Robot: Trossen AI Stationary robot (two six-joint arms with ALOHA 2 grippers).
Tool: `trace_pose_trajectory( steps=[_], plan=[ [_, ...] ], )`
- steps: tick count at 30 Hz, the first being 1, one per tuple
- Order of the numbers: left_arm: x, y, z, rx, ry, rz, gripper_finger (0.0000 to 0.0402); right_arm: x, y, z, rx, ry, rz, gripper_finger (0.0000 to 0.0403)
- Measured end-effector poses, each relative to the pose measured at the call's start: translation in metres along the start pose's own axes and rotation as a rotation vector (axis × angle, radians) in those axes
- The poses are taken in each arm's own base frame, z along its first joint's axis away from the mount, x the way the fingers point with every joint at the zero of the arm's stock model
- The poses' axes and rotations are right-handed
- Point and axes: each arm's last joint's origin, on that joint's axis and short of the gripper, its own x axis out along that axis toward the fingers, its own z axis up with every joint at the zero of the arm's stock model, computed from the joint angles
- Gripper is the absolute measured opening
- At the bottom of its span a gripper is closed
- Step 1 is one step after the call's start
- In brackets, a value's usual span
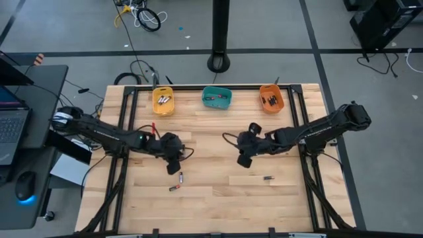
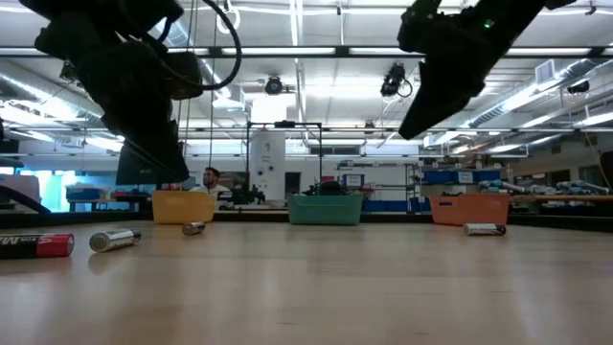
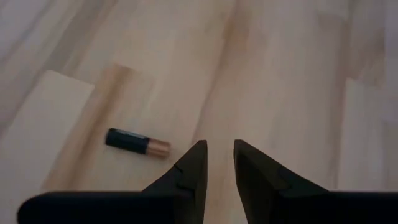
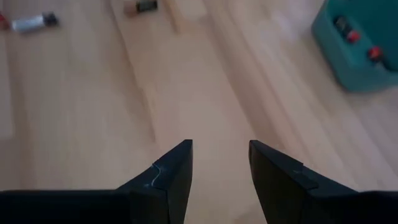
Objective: Sort batteries
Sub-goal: Put the brown battery into the orange bin
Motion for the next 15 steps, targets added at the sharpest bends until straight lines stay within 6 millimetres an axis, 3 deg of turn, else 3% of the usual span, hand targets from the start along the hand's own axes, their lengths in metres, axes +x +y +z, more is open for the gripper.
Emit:
trace_pose_trajectory(
  steps=[7, 15],
  plan=[
    [0.001, -0.013, -0.007, -0.053, -0.026, 0.018, 0.0094, -0.008, 0.015, -0.008, -0.009, 0.015, 0.061, 0.0168],
    [0.021, -0.011, -0.018, -0.215, 0.034, 0.132, 0.0163, -0.01, 0.019, -0.009, 0.004, -0.013, 0.032, 0.0168]
  ],
)
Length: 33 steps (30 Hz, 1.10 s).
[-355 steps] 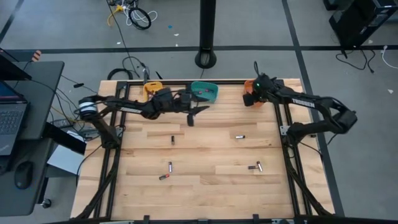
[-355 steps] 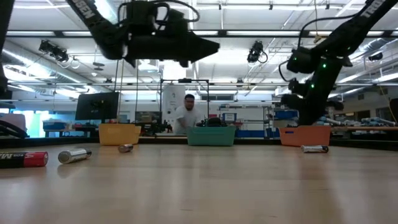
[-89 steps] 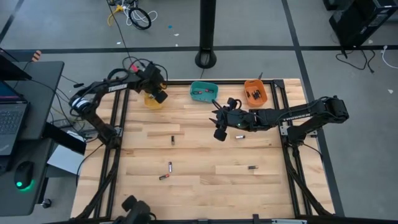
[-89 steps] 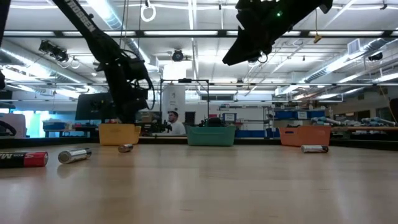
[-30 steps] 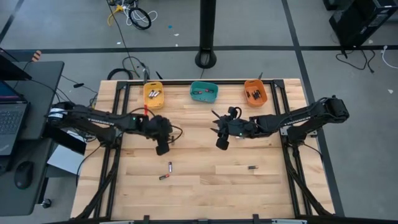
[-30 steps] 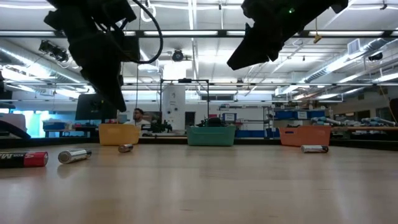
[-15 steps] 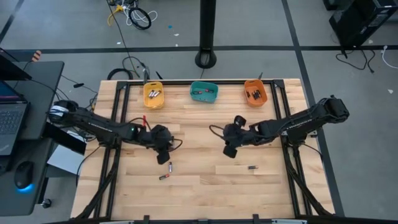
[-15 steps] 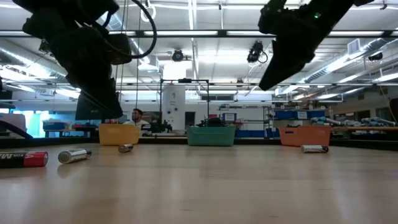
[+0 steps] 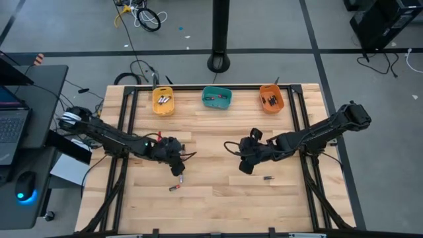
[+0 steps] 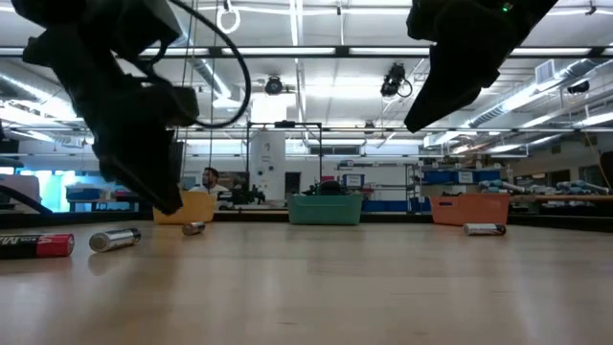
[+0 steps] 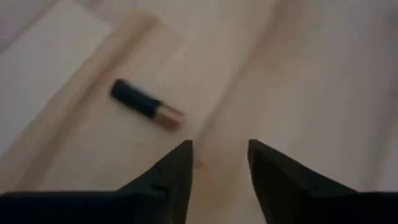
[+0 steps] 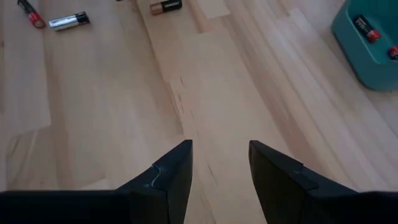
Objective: Sort batteries
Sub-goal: Put the brown battery into the orange bin
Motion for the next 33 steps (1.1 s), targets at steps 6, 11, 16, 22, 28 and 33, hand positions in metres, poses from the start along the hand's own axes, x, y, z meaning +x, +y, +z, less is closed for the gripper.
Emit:
trace_pose_trajectory(
  steps=[6, 11, 16, 22, 28, 33],
  plan=[
    [0.017, 0.008, -0.002, -0.105, -0.053, 0.162, 0.0207, 0.0, 0.0, 0.0, 0.009, -0.003, -0.002, 0.0168],
    [0.026, 0.009, 0.002, -0.177, -0.111, 0.179, 0.0231, 0.0, 0.0, 0.0, 0.009, -0.004, -0.003, 0.0168],
    [0.036, 0.012, 0.001, -0.195, -0.115, 0.215, 0.0238, 0.0, 0.0, 0.001, 0.01, -0.005, -0.003, 0.0168],
    [0.039, 0.014, 0.0, -0.173, -0.108, 0.252, 0.022, 0.0, 0.0, 0.001, 0.01, -0.006, -0.003, 0.0168],
    [0.039, 0.01, 0.005, -0.023, -0.096, 0.262, 0.0144, 0.0, 0.0, 0.001, 0.01, -0.006, -0.003, 0.0168],
    [0.038, 0.007, 0.008, 0.066, -0.088, 0.237, 0.0066, 0.0, 0.0, 0.001, -0.013, -0.006, -0.003, 0.0167]
  ],
)
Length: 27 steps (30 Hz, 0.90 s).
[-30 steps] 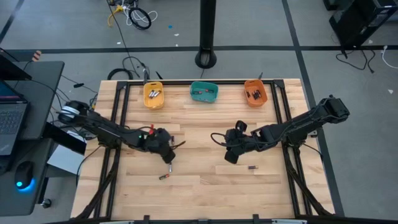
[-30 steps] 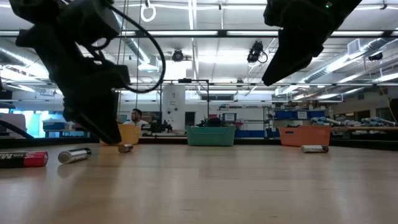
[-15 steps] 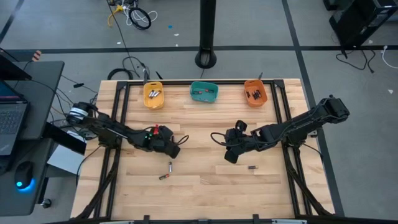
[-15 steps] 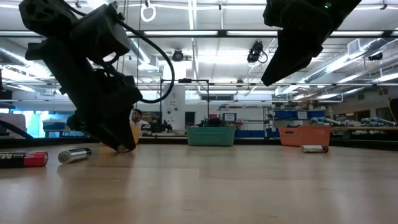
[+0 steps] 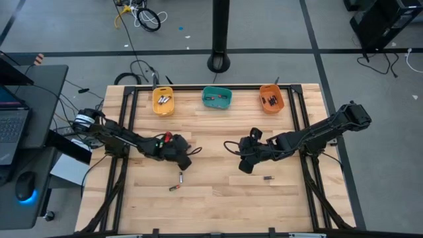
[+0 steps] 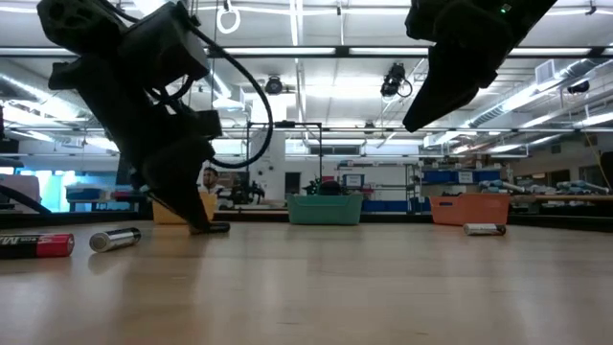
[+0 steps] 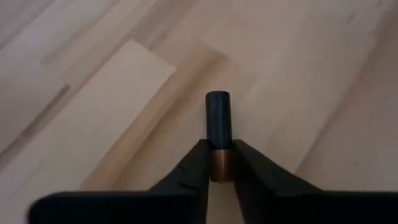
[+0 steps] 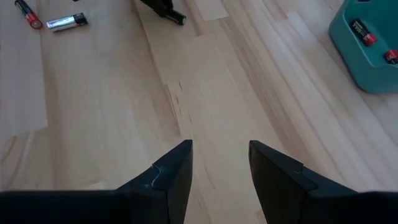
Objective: Sort batteries
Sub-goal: Put the brown battery into the orange bin
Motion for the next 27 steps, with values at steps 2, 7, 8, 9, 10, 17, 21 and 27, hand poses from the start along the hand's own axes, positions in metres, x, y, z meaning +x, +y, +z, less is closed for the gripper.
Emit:
trace_pose_trajectory(
  steps=[2, 7, 8, 9, 10, 17, 21, 27],
  plan=[
    [0.0, -0.003, 0.003, 0.021, -0.029, -0.03, 0.0042, 0.0, 0.0, 0.0, -0.019, 0.0, 0.0, 0.0168],
    [-0.003, -0.016, 0.02, 0.077, -0.183, -0.165, 0.0006, 0.0, 0.001, 0.0, -0.056, -0.001, 0.003, 0.0168],
    [-0.004, -0.019, 0.023, 0.082, -0.221, -0.19, 0.0005, 0.0, 0.001, 0.0, -0.058, -0.002, 0.003, 0.0167],
    [-0.006, -0.021, 0.027, 0.088, -0.252, -0.209, 0.0004, -0.001, 0.001, 0.0, -0.06, -0.002, 0.005, 0.0168],
    [-0.006, -0.021, 0.029, 0.091, -0.269, -0.222, 0.0004, -0.001, 0.002, -0.001, -0.063, -0.002, 0.006, 0.0168],
    [-0.004, -0.019, 0.033, 0.086, -0.283, -0.223, 0.0008, 0.005, 0.008, 0.009, 0.047, -0.097, 0.098, 0.0168],
    [-0.006, -0.019, 0.037, 0.06, -0.337, -0.195, 0.0012, 0.031, 0.003, 0.003, 0.22, -0.091, 0.08, 0.0168],
    [-0.004, -0.015, 0.031, 0.057, -0.381, -0.196, 0.0011, 0.076, -0.003, -0.017, 0.407, 0.019, -0.056, 0.0173]
  ],
)
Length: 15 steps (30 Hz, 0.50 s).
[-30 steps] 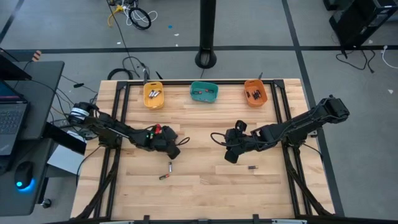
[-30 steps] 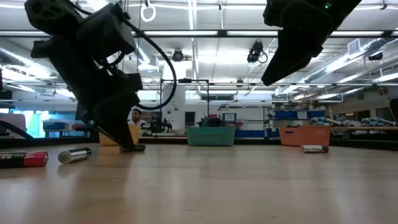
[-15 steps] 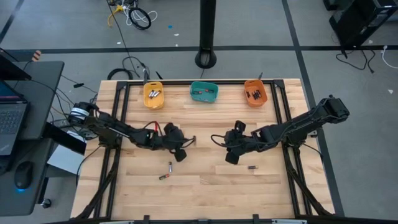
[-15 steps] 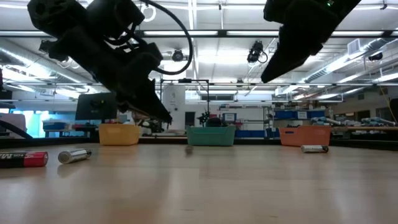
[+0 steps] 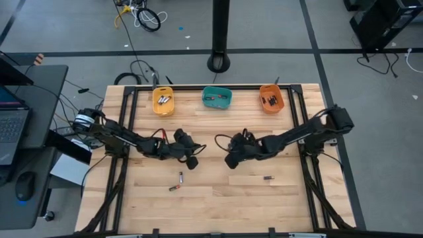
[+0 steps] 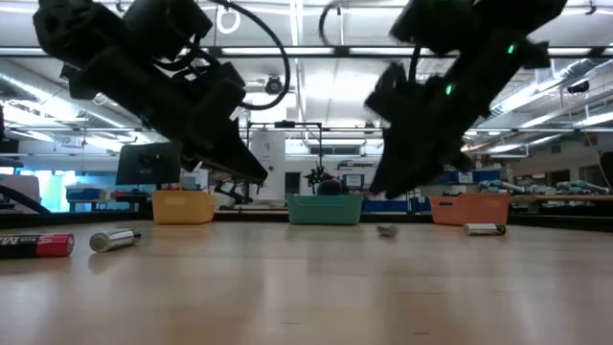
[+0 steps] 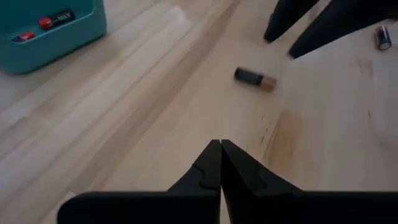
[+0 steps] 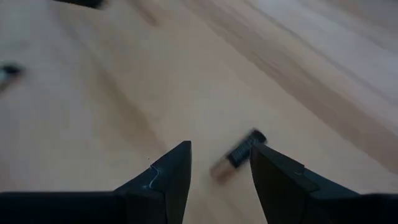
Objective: Sort batteries
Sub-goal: Put the brown battery into the orange bin
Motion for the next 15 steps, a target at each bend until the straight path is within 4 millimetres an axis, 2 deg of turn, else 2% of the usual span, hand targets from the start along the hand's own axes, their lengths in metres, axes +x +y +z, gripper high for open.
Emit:
trace_pose_trajectory(
  steps=[4, 8, 15],
  plan=[
    [-0.002, 0.006, -0.01, -0.032, -0.014, -0.007, 0.001, 0.021, -0.012, -0.008, 0.066, 0.056, -0.105, 0.0173],
    [-0.005, 0.012, -0.02, -0.076, -0.035, -0.026, 0.001, 0.033, -0.019, -0.014, 0.118, 0.092, -0.172, 0.0171],
    [-0.008, 0.017, -0.027, -0.121, -0.066, -0.06, 0.001, 0.037, -0.022, -0.016, 0.127, 0.098, -0.201, 0.0156]
  ],
)
